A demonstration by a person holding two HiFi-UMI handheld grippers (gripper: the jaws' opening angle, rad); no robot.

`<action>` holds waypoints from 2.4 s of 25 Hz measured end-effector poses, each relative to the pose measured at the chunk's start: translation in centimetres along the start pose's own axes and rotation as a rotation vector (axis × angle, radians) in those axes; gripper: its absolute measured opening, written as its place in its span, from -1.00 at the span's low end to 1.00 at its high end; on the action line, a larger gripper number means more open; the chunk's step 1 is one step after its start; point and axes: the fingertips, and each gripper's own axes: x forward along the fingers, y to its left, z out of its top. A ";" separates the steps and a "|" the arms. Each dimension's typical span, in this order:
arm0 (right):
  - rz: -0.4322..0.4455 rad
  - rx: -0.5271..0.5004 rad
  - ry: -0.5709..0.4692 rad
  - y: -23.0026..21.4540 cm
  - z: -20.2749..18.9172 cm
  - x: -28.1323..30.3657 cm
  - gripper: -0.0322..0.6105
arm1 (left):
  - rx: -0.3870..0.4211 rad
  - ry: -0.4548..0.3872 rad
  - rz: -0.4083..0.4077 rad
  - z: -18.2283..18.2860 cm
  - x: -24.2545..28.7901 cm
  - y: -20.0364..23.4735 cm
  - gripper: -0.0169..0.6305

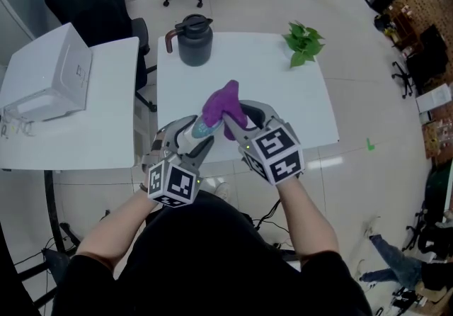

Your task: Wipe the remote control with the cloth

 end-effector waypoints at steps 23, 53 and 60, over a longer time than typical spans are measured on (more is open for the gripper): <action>0.077 0.274 -0.368 -1.3 1.5 -2.0 -0.47 | -1.702 -0.529 -0.735 3.6 -0.6 3.9 -0.18; -0.211 0.089 -0.248 2.2 0.8 -3.4 -0.47 | -1.140 -0.339 -0.385 -0.3 -2.0 7.1 -0.17; -0.350 0.136 -0.056 2.2 -4.5 -2.9 -0.47 | -0.712 -0.057 -0.173 -6.5 0.8 5.1 -0.17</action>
